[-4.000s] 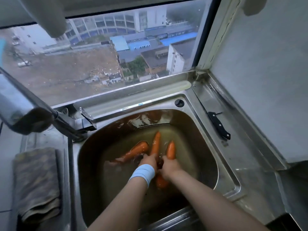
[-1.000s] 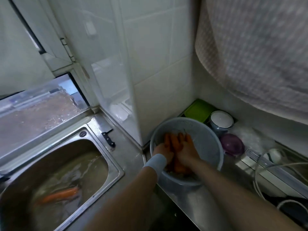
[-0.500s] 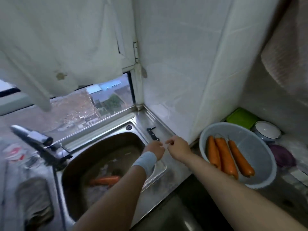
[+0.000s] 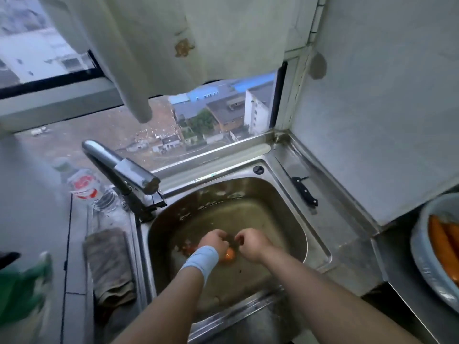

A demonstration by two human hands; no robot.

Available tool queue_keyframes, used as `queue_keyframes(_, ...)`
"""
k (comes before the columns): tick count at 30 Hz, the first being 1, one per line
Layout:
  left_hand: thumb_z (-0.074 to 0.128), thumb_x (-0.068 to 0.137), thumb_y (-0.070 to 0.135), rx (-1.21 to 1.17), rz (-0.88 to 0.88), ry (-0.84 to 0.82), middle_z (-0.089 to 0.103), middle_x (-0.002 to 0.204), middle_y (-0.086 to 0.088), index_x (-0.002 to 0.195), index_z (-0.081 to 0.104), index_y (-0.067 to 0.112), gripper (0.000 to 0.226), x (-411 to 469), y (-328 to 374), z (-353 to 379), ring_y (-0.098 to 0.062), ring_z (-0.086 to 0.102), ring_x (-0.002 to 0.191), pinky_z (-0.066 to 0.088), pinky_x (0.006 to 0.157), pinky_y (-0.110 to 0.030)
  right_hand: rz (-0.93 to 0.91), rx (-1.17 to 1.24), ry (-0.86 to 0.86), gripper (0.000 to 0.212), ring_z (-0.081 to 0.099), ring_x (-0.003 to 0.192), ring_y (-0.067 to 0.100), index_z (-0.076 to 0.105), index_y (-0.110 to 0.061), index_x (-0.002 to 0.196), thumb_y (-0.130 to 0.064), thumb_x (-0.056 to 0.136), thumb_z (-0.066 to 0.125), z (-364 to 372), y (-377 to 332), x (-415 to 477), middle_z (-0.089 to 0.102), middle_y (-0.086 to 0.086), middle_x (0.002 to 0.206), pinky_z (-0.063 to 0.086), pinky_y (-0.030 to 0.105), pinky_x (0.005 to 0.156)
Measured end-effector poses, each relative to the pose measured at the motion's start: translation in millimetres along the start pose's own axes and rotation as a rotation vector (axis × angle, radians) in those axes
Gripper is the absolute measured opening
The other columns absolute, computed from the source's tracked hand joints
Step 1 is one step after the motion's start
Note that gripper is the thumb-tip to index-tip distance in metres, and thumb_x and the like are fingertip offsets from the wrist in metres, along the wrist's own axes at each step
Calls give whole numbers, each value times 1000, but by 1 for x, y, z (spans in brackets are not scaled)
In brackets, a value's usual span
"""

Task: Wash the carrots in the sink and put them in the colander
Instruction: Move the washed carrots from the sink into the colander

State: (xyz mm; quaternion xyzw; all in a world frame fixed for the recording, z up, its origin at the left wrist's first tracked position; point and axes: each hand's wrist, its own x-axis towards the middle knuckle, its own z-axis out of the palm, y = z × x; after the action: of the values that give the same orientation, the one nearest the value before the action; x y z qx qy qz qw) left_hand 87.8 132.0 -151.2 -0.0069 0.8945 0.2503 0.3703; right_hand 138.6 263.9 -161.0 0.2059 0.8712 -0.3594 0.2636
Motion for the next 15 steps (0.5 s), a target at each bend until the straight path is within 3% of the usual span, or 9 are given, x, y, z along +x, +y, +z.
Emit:
queue_keyframes(3, 59, 93, 19, 79, -13, -12, 58, 142, 2, 142, 53, 30, 51, 29, -22, 12, -20, 55, 129, 39, 110, -28, 11, -9, -58, 35, 59, 124, 26, 65, -13, 132, -18, 98, 61, 31, 5, 40, 64, 10, 134, 44, 24, 97)
queue_keyframes(6, 54, 95, 23, 155, 11, -21, 58, 142, -4, 141, 54, 34, 47, 58, -36, 25, -26, 55, 128, 40, 112, -35, -39, -82, -107, 37, 55, 129, 31, 59, -6, 138, -19, 104, 52, 64, 8, 75, 60, 16, 139, 42, 9, 83)
queue_keyframes(7, 51, 97, 26, 171, 17, -18, 59, 140, -6, 139, 55, 32, 43, 67, -41, 28, -28, 57, 126, 41, 112, -37, -47, -110, -105, 37, 56, 129, 31, 59, -9, 139, -20, 105, 49, 73, 9, 84, 59, 14, 140, 42, 10, 85)
queue_keyframes(10, 46, 98, 22, 198, 4, 8, 60, 137, -11, 134, 60, 22, 38, 82, -56, 36, -32, 56, 126, 39, 113, -40, -60, -288, -60, 36, 53, 129, 32, 58, -18, 137, -28, 104, 49, 91, 10, 103, 53, 11, 142, 47, 36, 103)
queue_keyframes(13, 51, 93, 14, 145, -29, 66, 58, 138, -9, 134, 60, 23, 43, 89, -67, 37, -29, 52, 129, 37, 114, -35, -59, -402, -55, 38, 45, 133, 35, 55, -9, 139, -22, 103, 50, 95, 6, 109, 44, 17, 144, 40, 40, 108)
queue_keyframes(15, 52, 92, 11, 62, -81, 93, 61, 135, -6, 129, 63, 24, 40, 87, -68, 34, -27, 55, 126, 41, 110, -32, -61, -443, -50, 46, 41, 135, 35, 57, -9, 138, -27, 96, 62, 94, 5, 108, 40, 16, 145, 38, 41, 112)
